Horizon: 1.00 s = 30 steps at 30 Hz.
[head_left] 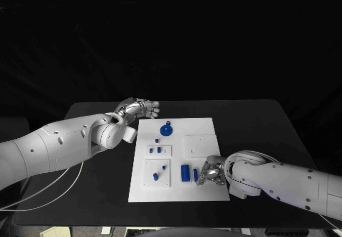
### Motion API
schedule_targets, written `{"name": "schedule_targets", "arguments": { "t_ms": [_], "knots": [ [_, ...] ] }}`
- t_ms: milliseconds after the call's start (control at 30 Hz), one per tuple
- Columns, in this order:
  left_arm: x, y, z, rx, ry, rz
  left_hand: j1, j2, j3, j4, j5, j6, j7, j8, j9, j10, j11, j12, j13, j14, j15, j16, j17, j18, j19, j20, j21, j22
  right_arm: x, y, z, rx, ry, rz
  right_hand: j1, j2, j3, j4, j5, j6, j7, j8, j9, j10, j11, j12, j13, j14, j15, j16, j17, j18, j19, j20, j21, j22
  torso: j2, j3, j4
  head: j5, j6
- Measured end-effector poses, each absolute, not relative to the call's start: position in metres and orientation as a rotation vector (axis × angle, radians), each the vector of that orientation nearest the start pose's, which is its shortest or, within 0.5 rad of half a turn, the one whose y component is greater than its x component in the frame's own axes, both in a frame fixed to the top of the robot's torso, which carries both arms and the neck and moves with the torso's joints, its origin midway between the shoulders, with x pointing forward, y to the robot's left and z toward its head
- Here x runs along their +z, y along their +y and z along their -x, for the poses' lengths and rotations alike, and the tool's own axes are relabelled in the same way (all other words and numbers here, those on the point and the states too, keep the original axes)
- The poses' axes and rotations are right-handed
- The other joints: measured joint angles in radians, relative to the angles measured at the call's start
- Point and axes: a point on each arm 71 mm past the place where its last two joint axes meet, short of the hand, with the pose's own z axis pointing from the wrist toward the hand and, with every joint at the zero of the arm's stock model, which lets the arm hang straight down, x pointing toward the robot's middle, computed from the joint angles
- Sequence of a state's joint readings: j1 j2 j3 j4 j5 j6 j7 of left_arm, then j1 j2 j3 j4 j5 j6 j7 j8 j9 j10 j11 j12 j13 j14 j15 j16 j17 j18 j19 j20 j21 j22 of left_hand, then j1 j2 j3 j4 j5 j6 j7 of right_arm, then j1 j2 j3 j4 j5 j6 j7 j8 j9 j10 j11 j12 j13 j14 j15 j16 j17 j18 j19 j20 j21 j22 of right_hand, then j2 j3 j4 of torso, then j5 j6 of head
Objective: Assemble the parts on the task board
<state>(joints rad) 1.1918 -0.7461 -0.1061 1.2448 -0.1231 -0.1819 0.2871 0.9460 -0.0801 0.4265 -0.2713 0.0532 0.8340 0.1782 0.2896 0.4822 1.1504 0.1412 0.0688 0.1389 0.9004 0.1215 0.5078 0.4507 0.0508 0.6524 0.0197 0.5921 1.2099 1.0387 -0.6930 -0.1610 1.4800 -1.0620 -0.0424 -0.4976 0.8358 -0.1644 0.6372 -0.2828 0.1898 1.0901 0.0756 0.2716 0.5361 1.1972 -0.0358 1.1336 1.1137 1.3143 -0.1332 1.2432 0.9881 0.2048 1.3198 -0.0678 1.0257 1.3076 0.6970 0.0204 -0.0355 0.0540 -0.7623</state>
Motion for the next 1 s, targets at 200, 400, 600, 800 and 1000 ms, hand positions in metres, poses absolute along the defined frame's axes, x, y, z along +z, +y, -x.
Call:
{"name": "schedule_targets", "arguments": {
  "t_ms": [200, 400, 600, 800, 1000],
  "knots": [
    [-0.2278, 0.2388, -0.5238, -1.353, 1.608, 1.061, 0.000, 0.000, 0.000, 0.000, 0.000, 0.000, 0.000, 0.000, 0.000, 0.000, 0.000, 0.000, 0.000, 0.000, 0.000, 0.000, 0.000, -0.001, 0.000, 0.000, 0.000, 0.000, -0.3331, -0.1625, -0.4153, 0.479, 2.443, -0.241, -0.009, -0.010, -0.014, 0.006, -0.008, -0.002, 0.002, 0.003, 0.001, 0.000, 0.000, 0.000, 0.000, 0.000, 0.000, 0.000, 0.000, 0.000, 0.000, 0.000, 0.000, 0.000, 0.000, 0.0003, -0.0002, 0.000, 0.000],
    [-0.2278, 0.2391, -0.5238, -1.353, 1.608, 1.061, 0.000, 0.000, 0.000, 0.000, 0.000, 0.000, 0.000, 0.000, 0.000, 0.000, 0.000, 0.000, 0.000, 0.000, 0.000, 0.000, 0.001, 0.009, 0.000, 0.000, 0.000, 0.000, -0.3322, -0.1652, -0.4148, 0.482, 2.434, -0.251, -0.013, -0.014, -0.022, 0.014, -0.027, -0.002, 0.002, 0.003, 0.002, 0.000, 0.000, 0.000, 0.000, 0.000, 0.000, 0.000, 0.000, 0.000, 0.000, 0.000, 0.000, 0.000, 0.000, 0.0004, -0.0003, 0.001, 0.001],
    [-0.2278, 0.2392, -0.5238, -1.352, 1.608, 1.061, 0.000, 0.000, 0.000, 0.000, 0.000, 0.000, 0.000, 0.000, 0.000, 0.000, 0.000, 0.000, 0.000, 0.000, 0.000, 0.000, 0.001, 0.009, 0.000, 0.000, 0.000, 0.000, -0.3317, -0.1650, -0.4152, 0.486, 2.425, -0.255, -0.013, -0.013, -0.027, 0.019, -0.080, -0.003, 0.002, 0.003, 0.003, 0.000, 0.000, 0.000, 0.000, 0.000, 0.000, 0.000, 0.000, 0.000, 0.000, 0.000, 0.000, 0.000, 0.000, 0.0004, -0.0006, 0.001, 0.001],
    [-0.2279, 0.2392, -0.5238, -1.351, 1.609, 1.061, 0.000, 0.000, 0.000, 0.000, 0.000, 0.000, 0.000, 0.000, 0.000, 0.000, 0.000, 0.000, 0.000, 0.000, 0.000, 0.000, 0.001, 0.009, 0.000, 0.000, 0.000, 0.001, -0.3313, -0.1635, -0.4151, 0.494, 2.421, -0.254, -0.012, -0.004, -0.028, 0.026, -0.114, -0.003, 0.002, 0.003, 0.003, 0.000, 0.000, 0.000, 0.000, 0.000, 0.000, 0.000, 0.000, 0.000, 0.000, 0.000, 0.000, 0.000, 0.000, 0.0004, -0.0006, 0.000, 0.001],
    [-0.2279, 0.2392, -0.5237, -1.351, 1.610, 1.061, 0.000, 0.000, 0.000, 0.000, 0.000, 0.000, 0.000, 0.000, 0.000, 0.000, 0.000, 0.000, 0.000, 0.000, 0.000, 0.000, 0.002, 0.009, 0.000, 0.000, 0.000, 0.001, -0.3310, -0.1615, -0.4151, 0.500, 2.418, -0.251, -0.024, -0.001, -0.034, 0.043, -0.132, -0.002, 0.002, 0.003, 0.003, 0.000, 0.000, 0.000, 0.000, -0.001, 0.002, 0.000, 0.000, 0.000, 0.000, 0.000, -0.004, 0.000, 0.000, 0.0003, -0.0005, 0.000, 0.001]
  ]
}}
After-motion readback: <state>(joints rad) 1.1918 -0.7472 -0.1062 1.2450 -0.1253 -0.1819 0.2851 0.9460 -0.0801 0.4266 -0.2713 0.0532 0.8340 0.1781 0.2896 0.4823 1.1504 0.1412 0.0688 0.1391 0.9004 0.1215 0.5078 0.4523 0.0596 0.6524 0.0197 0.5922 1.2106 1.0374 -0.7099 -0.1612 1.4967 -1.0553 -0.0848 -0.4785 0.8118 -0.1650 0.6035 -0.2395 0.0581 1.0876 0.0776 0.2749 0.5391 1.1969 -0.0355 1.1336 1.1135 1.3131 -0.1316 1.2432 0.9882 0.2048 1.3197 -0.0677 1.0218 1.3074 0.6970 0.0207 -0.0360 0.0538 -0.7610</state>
